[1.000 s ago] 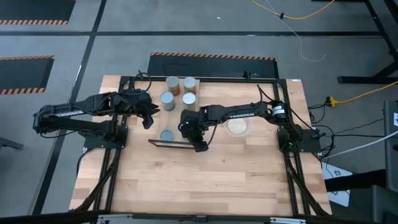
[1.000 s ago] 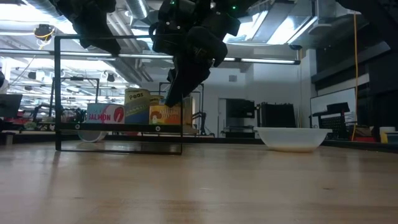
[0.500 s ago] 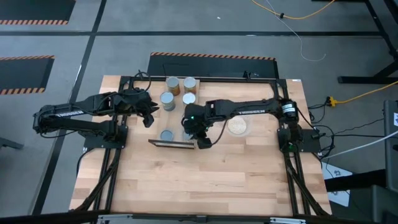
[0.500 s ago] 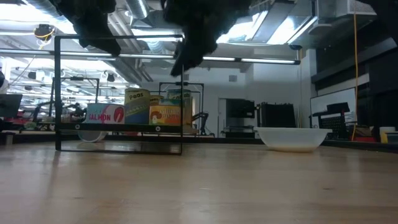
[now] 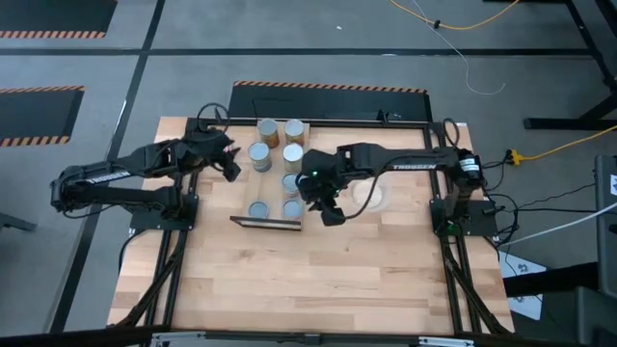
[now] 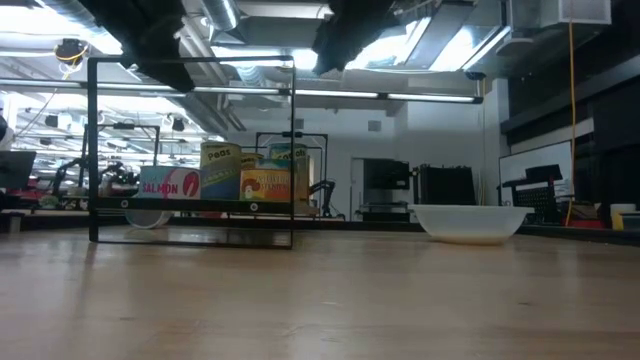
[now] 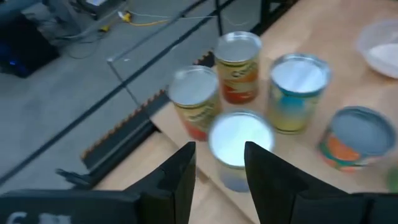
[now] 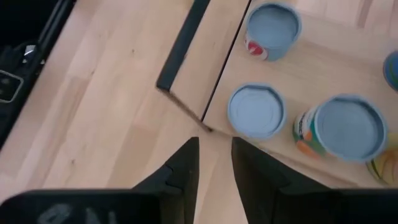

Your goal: Pick and place cans onto a shelf

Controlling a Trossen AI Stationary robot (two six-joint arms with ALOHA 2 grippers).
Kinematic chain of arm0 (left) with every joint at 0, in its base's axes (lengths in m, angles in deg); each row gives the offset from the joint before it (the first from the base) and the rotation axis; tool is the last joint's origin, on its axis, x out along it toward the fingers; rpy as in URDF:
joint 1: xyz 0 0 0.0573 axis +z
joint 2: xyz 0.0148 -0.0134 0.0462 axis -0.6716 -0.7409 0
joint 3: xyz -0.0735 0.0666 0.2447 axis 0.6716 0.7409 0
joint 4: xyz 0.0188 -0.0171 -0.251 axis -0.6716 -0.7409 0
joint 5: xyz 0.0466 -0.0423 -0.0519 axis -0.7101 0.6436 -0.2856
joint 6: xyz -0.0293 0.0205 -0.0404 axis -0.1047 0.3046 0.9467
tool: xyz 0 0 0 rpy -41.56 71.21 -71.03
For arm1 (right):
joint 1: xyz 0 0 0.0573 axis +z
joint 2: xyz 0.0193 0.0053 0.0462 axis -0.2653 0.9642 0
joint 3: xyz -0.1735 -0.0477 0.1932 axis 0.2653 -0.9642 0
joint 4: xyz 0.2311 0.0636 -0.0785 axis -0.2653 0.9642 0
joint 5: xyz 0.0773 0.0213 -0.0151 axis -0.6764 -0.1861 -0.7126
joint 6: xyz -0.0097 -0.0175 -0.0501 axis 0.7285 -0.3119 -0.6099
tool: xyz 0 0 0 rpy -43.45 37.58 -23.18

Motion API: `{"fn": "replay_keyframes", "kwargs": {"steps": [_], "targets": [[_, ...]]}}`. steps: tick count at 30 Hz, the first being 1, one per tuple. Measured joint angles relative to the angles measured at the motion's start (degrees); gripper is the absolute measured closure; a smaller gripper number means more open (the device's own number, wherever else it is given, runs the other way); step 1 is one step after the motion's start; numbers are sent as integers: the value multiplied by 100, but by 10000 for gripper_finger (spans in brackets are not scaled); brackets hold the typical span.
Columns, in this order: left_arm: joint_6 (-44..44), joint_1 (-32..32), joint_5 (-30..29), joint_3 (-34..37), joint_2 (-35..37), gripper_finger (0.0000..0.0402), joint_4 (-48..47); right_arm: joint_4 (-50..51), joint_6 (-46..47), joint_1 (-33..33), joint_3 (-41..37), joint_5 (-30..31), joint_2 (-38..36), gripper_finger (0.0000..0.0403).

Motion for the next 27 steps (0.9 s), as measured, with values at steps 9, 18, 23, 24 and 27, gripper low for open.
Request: {"fn": "replay_keyframes", "kwargs": {"steps": [9,18,23,24,27], "targets": [[-922,1825,1244,-1,-2,274,147,442,432,32,0,10,-537,304],[-1518,4205,2930,-1,-534,275,316,117,365,49,0,15,-745,304],[-1374,5061,4284,-1,-1409,275,354,-380,163,-74,2,15,-732,304],[-1328,5151,4459,-1,-1596,275,347,-370,150,-103,2,16,-724,304],[-1104,5322,4499,-1,-2096,275,348,-380,148,-166,2,16,-715,304]]}}
